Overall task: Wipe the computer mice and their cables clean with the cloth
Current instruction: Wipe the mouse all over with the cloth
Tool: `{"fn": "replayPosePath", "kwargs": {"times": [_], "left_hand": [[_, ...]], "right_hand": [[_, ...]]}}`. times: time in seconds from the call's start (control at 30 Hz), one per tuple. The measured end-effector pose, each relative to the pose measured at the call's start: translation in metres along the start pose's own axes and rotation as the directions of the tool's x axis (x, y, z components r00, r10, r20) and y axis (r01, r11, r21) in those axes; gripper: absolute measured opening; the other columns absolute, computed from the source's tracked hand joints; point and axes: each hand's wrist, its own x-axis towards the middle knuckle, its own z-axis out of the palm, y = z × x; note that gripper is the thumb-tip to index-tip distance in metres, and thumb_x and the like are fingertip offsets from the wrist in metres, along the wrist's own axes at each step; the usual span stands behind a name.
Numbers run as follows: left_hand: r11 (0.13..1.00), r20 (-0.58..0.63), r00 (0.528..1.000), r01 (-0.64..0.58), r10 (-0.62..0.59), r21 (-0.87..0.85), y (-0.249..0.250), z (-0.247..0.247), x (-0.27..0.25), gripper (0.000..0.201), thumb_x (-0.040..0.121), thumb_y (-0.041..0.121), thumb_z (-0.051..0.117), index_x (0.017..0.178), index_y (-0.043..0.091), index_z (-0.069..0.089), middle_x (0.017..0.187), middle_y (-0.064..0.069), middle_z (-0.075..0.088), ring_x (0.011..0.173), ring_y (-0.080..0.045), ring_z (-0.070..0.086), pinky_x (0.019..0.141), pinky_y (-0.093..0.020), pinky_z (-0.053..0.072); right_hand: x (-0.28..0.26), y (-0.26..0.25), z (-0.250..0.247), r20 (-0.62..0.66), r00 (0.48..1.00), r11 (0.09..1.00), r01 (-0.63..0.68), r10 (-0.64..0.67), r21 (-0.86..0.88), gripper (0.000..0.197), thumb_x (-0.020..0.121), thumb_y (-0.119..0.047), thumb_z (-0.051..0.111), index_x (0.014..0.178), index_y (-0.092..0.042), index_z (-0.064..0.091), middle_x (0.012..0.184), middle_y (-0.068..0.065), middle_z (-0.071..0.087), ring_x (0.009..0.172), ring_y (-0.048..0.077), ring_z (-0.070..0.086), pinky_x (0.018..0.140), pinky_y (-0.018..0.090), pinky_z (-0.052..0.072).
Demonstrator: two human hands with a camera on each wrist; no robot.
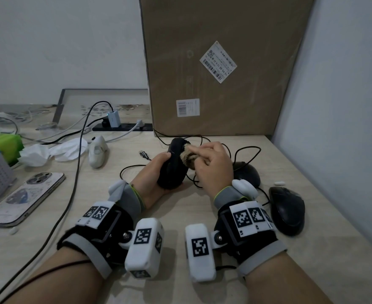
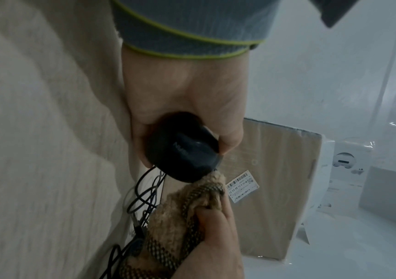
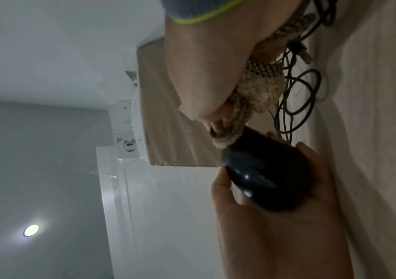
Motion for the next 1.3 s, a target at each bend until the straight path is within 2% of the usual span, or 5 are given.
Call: {"fn": "replayPosePath", "kwargs": {"times": [0.13, 0.4, 0.67, 0.87, 1.3], "left_hand": [[0.999, 0.036, 0.999, 0.029, -0.030, 0.030, 0.000, -0.002, -0.002, 0.031, 0.096, 0.031, 0.038, 0.112, 0.012, 0.058, 0.092, -0.010, 0.063, 0.078, -0.019, 0.058, 0.075, -0.035, 0.048], [1.000, -0.015, 1.000, 0.012, -0.012, -0.015, 0.001, -0.001, -0.001, 0.028, 0.097, 0.031, 0.039, 0.101, 0.013, 0.060, 0.086, -0.009, 0.063, 0.075, -0.019, 0.057, 0.075, -0.036, 0.047], [0.996, 0.039, 0.997, 0.063, -0.065, 0.060, 0.001, -0.001, -0.003, 0.045, 0.096, 0.033, 0.038, 0.130, 0.007, 0.050, 0.103, -0.014, 0.061, 0.082, -0.021, 0.059, 0.066, -0.031, 0.050], [0.993, 0.049, 0.991, 0.122, -0.122, 0.003, -0.001, 0.000, -0.002, 0.047, 0.096, 0.037, 0.038, 0.128, 0.005, 0.052, 0.109, -0.018, 0.064, 0.095, -0.030, 0.062, 0.084, -0.040, 0.050], [0.981, 0.024, 0.999, 0.046, -0.042, -0.189, 0.005, -0.008, 0.007, 0.040, 0.094, 0.022, 0.031, 0.126, 0.014, 0.053, 0.110, -0.016, 0.059, 0.088, -0.026, 0.057, 0.077, -0.038, 0.045]], "right_hand": [[0.000, -0.001, 0.001, 0.082, 0.996, 0.998, -0.028, 0.033, -0.061, 0.044, 0.085, -0.005, 0.046, 0.119, -0.025, 0.065, 0.108, -0.003, 0.051, 0.089, 0.005, 0.047, 0.078, 0.018, 0.042], [0.001, 0.000, -0.001, 0.017, 0.999, 0.999, -0.036, 0.036, -0.022, 0.044, 0.085, -0.003, 0.047, 0.118, -0.025, 0.066, 0.103, -0.007, 0.048, 0.085, 0.002, 0.044, 0.070, 0.003, 0.036], [0.004, 0.006, -0.005, 0.008, 0.988, 0.983, -0.152, 0.154, -0.104, 0.050, 0.088, -0.008, 0.043, 0.133, -0.028, 0.053, 0.118, -0.002, 0.047, 0.090, 0.005, 0.046, 0.075, 0.013, 0.034], [0.003, 0.003, -0.004, -0.049, 0.997, 0.997, -0.068, 0.066, -0.045, 0.054, 0.086, -0.003, 0.043, 0.132, -0.030, 0.053, 0.111, -0.008, 0.042, 0.089, -0.001, 0.041, 0.072, 0.004, 0.037], [-0.008, -0.010, 0.004, 0.304, 0.951, 0.997, 0.031, -0.049, 0.065, 0.037, 0.081, 0.001, 0.052, 0.104, -0.019, 0.074, 0.098, -0.005, 0.052, 0.094, 0.009, 0.052, 0.083, 0.014, 0.044]]}}
